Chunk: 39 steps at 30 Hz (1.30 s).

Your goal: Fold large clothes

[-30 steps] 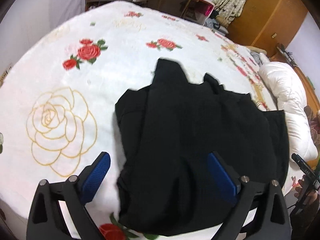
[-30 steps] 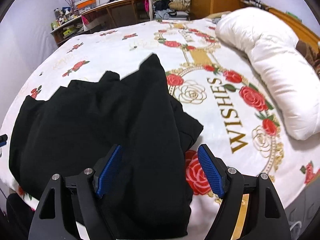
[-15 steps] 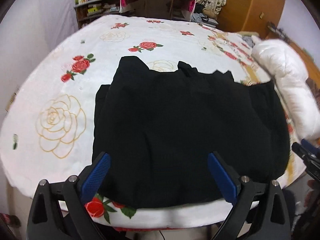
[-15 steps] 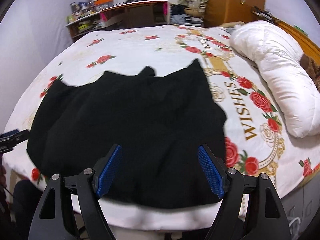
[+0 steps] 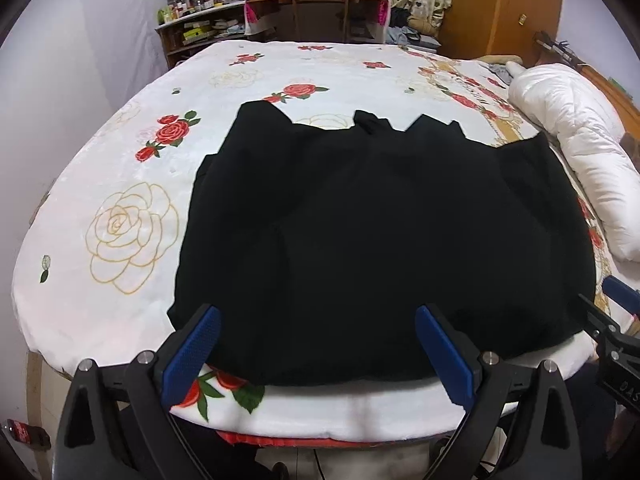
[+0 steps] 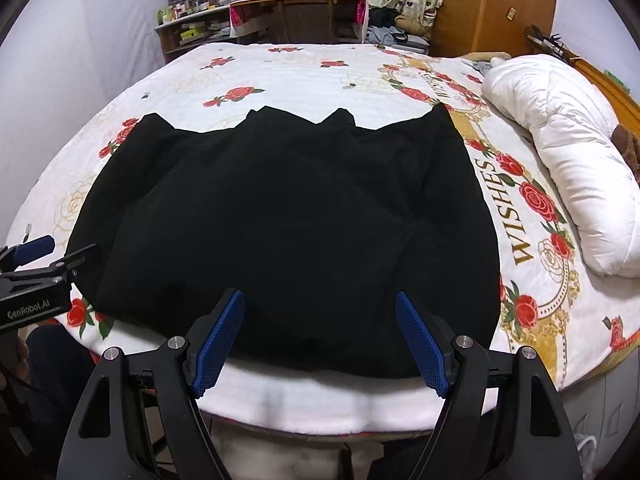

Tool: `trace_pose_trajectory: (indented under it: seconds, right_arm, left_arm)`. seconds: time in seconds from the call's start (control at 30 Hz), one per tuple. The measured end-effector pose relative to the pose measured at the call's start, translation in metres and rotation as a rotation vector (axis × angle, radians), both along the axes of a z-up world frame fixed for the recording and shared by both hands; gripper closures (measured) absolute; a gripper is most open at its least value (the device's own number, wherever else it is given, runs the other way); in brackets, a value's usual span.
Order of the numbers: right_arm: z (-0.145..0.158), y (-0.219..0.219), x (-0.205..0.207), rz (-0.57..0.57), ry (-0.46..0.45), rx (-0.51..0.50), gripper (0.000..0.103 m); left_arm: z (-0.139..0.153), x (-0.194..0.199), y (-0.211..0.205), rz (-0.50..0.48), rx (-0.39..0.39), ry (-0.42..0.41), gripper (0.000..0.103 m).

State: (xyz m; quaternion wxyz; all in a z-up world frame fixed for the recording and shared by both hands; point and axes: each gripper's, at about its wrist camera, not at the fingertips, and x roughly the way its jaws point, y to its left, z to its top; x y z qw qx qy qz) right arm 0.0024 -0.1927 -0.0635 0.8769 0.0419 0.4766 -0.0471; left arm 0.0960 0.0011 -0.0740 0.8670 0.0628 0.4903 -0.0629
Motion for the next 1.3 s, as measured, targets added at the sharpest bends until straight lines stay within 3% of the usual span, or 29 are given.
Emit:
trace_pose_trajectory:
  seconds: [0.4,0.7,0.87,0.97,1.1,1.3]
  right_arm:
    - [0.01,0.008,-0.016,-0.024,-0.031,-0.002,0.025]
    - [0.013,0.007,-0.023,-0.035,-0.04,0.004,0.025]
    - [0.014,0.007,-0.026,-0.037,-0.046,0.003,0.025]
    - [0.015,0.007,-0.027,-0.039,-0.051,0.003,0.025]
    - [0.015,0.006,-0.028,-0.04,-0.052,0.004,0.025]
    - [0.015,0.005,-0.029,-0.045,-0.054,0.005,0.025]
  left_arm:
    - [0.018,-0.019,-0.009,-0.03,0.026,-0.07,0.004]
    - [0.023,-0.027,-0.012,-0.038,-0.012,-0.081,0.004]
    - [0.022,-0.031,-0.021,-0.046,0.031,-0.093,0.004]
    - [0.024,-0.035,-0.029,-0.044,0.121,-0.124,0.004]
    - [0.025,-0.037,-0.028,-0.052,0.045,-0.114,0.004]
    - [0.027,-0.039,-0.029,-0.049,0.057,-0.128,0.004]
